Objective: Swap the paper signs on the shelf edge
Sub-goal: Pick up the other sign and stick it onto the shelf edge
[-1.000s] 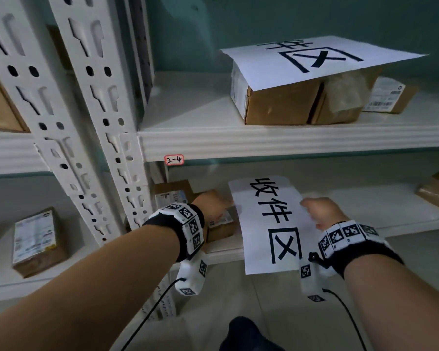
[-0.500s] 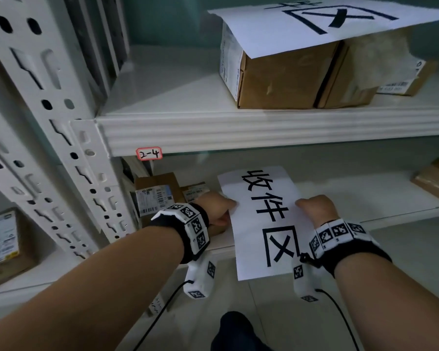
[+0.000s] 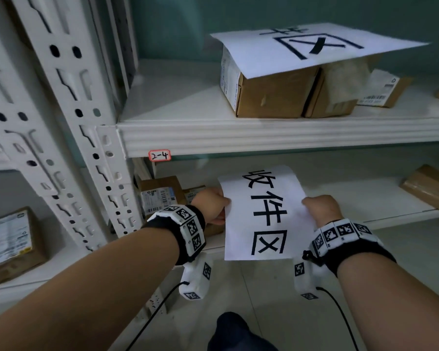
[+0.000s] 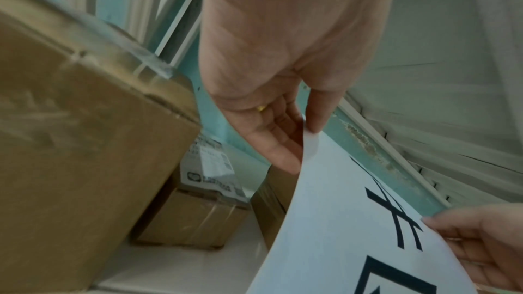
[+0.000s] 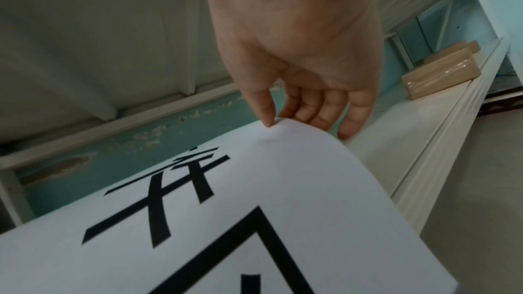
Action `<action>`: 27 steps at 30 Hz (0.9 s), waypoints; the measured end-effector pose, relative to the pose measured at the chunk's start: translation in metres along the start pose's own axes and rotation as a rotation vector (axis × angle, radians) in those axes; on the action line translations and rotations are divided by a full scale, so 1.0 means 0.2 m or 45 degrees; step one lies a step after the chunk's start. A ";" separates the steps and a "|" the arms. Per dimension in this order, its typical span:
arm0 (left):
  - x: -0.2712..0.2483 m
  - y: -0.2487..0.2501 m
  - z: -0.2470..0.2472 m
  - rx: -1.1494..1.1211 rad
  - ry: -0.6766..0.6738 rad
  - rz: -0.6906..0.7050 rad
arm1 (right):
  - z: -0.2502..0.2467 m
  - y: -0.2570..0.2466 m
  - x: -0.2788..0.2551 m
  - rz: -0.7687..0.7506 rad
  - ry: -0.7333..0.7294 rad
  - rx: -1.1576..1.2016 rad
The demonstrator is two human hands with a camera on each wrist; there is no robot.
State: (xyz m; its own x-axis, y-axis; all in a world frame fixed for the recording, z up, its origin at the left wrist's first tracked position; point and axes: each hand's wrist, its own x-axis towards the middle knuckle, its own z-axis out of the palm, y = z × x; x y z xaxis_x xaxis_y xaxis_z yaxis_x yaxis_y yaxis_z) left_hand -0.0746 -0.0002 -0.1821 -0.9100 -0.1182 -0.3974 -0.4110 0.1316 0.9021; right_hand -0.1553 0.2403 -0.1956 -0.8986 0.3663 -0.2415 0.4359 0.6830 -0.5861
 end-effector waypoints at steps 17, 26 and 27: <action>-0.71 0.06 -0.10 0.243 0.085 0.190 | -0.47 -0.05 -0.73 -0.176 0.022 0.202; -1.08 0.10 -0.21 0.133 0.160 0.351 | -0.61 -0.12 -1.07 -0.288 0.015 0.343; -1.11 0.11 -0.23 0.125 0.183 0.379 | -0.62 -0.12 -1.10 -0.304 0.019 0.364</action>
State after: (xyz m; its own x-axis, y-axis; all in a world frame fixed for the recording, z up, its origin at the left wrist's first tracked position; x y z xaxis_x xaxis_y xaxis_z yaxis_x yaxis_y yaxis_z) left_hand 0.1210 -0.0167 -0.0666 -0.9767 -0.1971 -0.0849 -0.1381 0.2744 0.9517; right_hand 0.0378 0.2206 -0.0328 -0.9715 0.2286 -0.0621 0.1809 0.5470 -0.8174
